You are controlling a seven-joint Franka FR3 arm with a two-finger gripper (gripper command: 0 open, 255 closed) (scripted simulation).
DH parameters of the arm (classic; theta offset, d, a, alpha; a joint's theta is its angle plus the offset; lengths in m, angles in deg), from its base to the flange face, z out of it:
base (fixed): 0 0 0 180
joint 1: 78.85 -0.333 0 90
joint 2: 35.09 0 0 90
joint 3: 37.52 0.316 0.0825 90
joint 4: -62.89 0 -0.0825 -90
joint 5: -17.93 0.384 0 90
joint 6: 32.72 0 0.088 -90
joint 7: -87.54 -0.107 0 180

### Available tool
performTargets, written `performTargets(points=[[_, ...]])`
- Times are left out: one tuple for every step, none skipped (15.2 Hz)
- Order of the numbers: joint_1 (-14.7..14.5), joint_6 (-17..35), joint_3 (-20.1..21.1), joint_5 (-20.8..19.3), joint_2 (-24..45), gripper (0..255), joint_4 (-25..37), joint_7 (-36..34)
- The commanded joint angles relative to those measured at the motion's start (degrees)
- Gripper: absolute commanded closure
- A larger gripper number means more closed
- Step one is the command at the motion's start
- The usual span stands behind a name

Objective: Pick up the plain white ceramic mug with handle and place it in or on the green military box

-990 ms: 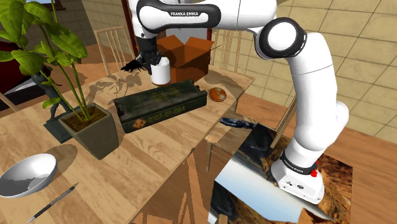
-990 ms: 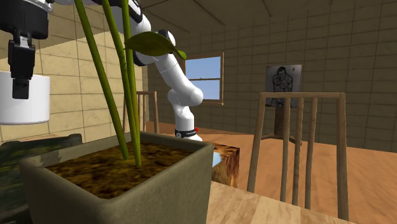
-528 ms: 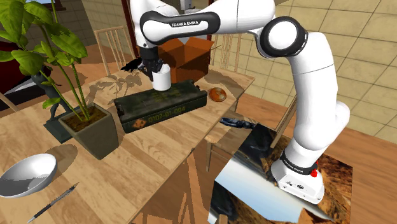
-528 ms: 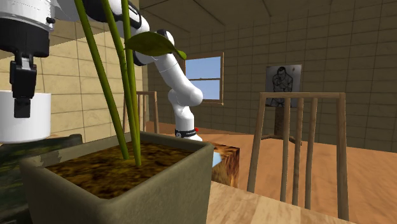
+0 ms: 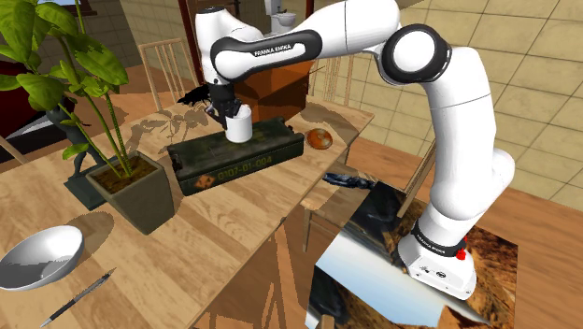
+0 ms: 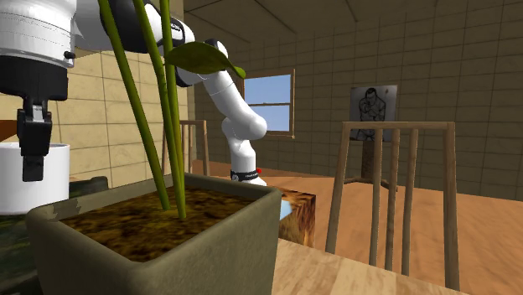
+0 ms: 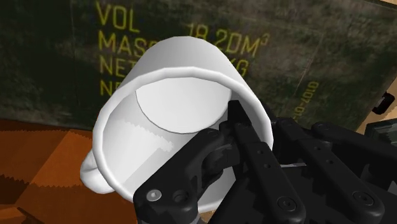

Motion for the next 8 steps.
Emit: performTargets(points=[[0.0, 0.5, -0.1, -0.1, 0.1, 255, -0.4, -0.1], [0.0, 0.5, -0.1, -0.1, 0.1, 255, -0.4, -0.1], [0.0, 0.5, -0.1, -0.1, 0.1, 255, -0.4, -0.1], [0.0, 0.5, -0.1, -0.1, 0.1, 255, -0.4, -0.1], [0.0, 0.5, -0.1, -0.1, 0.1, 255, -0.4, -0.1], [0.0, 0.5, -0.1, -0.1, 0.1, 255, -0.4, -0.1], [0.0, 0.5, -0.1, -0.1, 0.1, 255, -0.4, -0.1], [0.0, 0.5, -0.1, -0.1, 0.1, 0, -0.4, -0.1]])
